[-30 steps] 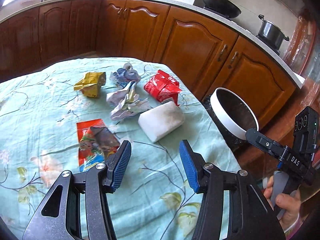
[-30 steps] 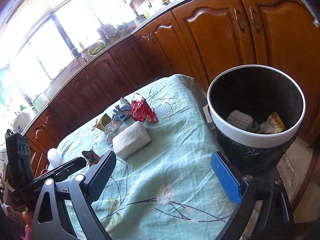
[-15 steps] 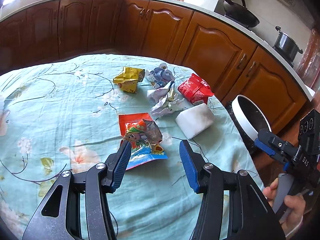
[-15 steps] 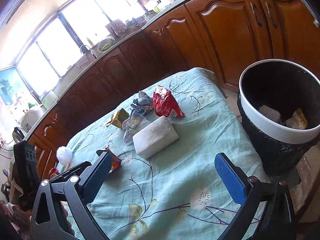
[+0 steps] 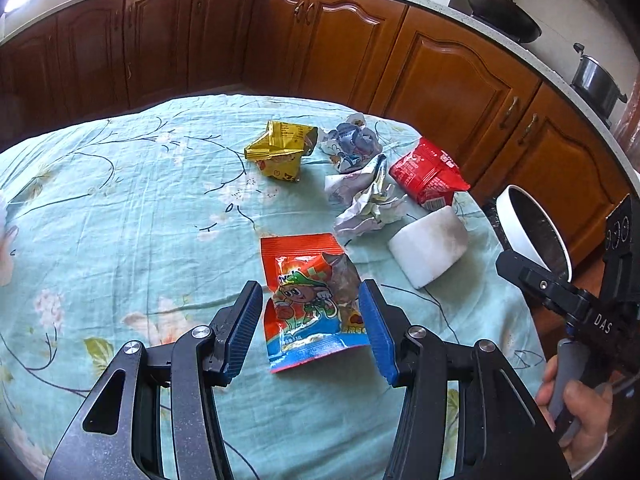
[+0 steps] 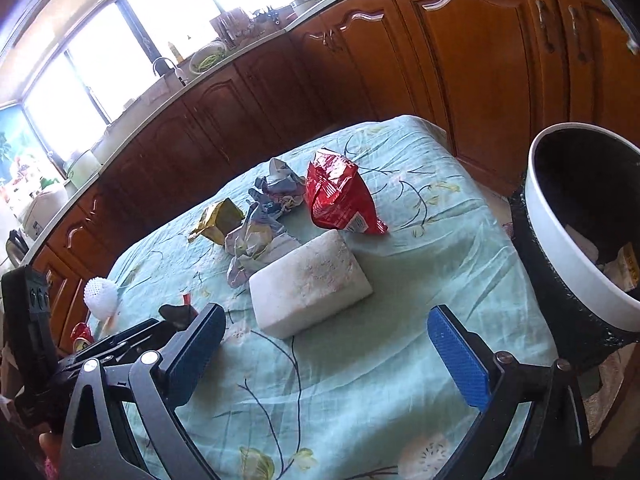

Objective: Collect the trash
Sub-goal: 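Move both open tools back over the table toward the orange candy bag, then grasp the orange candy bag with the left tool while the right tool grasps the white foam block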

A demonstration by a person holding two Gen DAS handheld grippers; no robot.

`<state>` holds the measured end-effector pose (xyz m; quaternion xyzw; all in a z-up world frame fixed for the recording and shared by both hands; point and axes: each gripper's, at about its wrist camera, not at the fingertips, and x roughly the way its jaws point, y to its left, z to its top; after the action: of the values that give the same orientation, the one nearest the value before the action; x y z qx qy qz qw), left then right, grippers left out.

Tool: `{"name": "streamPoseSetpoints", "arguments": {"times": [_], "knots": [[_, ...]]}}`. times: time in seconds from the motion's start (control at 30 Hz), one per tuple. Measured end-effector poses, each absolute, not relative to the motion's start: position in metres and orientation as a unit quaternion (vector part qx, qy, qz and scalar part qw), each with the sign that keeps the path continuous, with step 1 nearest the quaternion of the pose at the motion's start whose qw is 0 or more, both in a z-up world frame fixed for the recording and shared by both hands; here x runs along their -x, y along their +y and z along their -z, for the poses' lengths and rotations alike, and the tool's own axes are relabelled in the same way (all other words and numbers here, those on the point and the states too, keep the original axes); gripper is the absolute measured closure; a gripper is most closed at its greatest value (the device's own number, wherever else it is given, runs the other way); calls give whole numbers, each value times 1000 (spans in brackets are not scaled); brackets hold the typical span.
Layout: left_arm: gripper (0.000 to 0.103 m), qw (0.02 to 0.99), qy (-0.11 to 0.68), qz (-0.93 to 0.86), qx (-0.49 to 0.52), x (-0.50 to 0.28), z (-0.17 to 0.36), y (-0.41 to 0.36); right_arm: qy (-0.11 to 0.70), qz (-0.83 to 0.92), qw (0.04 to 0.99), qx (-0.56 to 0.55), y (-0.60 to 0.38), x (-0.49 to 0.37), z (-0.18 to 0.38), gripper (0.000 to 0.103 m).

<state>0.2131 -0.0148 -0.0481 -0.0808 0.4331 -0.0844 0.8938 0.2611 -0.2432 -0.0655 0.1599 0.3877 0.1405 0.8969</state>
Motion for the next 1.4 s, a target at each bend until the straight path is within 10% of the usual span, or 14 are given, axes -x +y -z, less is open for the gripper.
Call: {"name": "streamPoseSetpoints", "arguments": {"times": [0.17, 0.23, 0.43, 1.4], "knots": [[54, 885, 449, 86, 84, -229, 60, -14, 399, -138, 892, -159, -240, -287, 75, 29], [64, 882, 454, 91, 86, -233, 64, -14, 413, -148, 885, -158, -238, -295, 82, 56], [77, 886, 446, 103, 76, -233, 65, -19, 396, -153, 891, -160, -246, -284, 79, 79], [86, 896, 404, 179, 40, -211, 20, -87, 329, -128, 919, -177, -319, -213, 29, 89]]}}
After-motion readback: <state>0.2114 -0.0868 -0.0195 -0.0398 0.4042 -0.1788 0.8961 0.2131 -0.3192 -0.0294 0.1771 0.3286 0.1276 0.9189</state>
